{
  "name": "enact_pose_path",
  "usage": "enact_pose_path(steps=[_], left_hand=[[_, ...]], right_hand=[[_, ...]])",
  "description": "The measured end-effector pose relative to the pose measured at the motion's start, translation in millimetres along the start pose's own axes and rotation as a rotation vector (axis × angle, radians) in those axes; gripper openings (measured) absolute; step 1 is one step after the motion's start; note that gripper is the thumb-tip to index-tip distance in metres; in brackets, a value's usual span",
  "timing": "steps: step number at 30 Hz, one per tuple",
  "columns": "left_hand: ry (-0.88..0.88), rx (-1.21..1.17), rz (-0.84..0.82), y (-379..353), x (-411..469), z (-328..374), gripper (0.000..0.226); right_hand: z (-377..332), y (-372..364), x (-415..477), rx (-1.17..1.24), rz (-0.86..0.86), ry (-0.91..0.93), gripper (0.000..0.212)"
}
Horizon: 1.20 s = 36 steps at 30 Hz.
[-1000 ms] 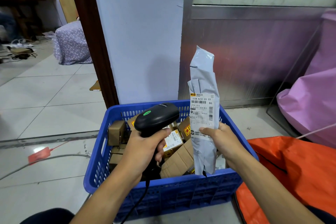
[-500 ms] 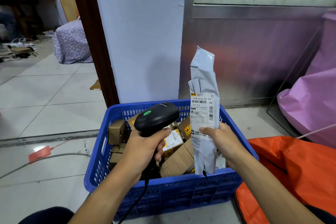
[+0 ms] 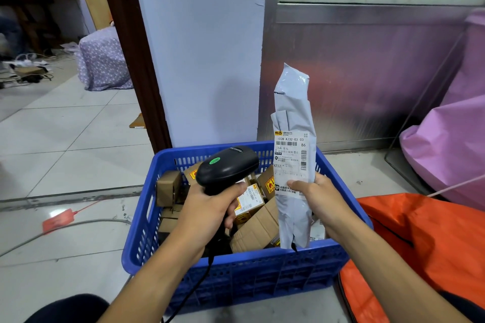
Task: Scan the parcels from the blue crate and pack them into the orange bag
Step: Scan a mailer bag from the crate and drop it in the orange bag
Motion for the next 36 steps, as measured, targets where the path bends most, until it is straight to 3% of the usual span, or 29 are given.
enact_pose_path(steps=[7, 14, 22, 31, 36], left_hand=[[0.004, 0.036, 0.020, -7.9, 2.0, -0.7, 0.021], [0.095, 0.006, -0.135, -56.3, -1.4, -3.8, 0.013], [0.096, 0.064, -0.279, -119.5, -13.3, 3.4, 0.016], [0.094, 0.216, -0.400, -174.9, 8.5, -10.9, 0.016], [0.087, 0.302, -0.457, -208.2, 22.3, -34.4, 0.023]], right_hand=[[-9.7, 9.1, -12.7, 0.094, 0.041, 0.018, 0.029], [-30.6, 57.3, -38.7, 0.267, 0.112, 0.138, 0.040], [-10.2, 147.4, -75.5, 0.537, 0.194, 0.099, 0.026], [60.0, 251.4, -84.5, 0.401, 0.362, 0.047, 0.028], [133.1, 277.9, -74.7, 0.314, 0.445, -0.106, 0.025]])
Point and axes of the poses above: each hand's wrist, its own x-axis towards the middle knuckle, its own y-axis out of the back of the hand, z = x × y, the point moved 7 cm from there along x, towards the middle knuckle, and after that the axes turned 5 degrees about x, right-handed, at the moved point
